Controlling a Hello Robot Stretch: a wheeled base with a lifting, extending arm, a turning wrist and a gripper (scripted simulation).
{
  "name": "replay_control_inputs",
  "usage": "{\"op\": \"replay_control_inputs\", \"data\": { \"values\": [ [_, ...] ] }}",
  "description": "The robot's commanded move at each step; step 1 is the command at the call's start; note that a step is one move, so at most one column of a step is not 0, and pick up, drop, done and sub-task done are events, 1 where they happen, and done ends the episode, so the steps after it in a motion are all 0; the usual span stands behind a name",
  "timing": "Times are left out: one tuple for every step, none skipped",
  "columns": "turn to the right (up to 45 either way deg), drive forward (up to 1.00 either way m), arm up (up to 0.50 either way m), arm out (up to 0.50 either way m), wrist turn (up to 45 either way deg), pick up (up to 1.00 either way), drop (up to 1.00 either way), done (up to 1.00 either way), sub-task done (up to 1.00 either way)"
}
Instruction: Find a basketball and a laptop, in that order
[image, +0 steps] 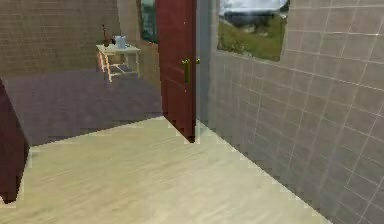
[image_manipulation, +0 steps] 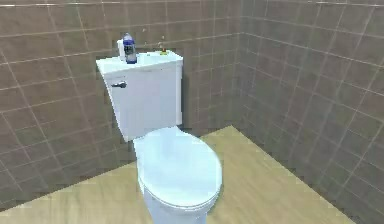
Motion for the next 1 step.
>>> {"op": "replay_control_inputs", "data": {
  "values": [
    [-45.0,0.0,0.0,0.0,0.0,0.0,0.0,0.0,0.0]
  ]
}}
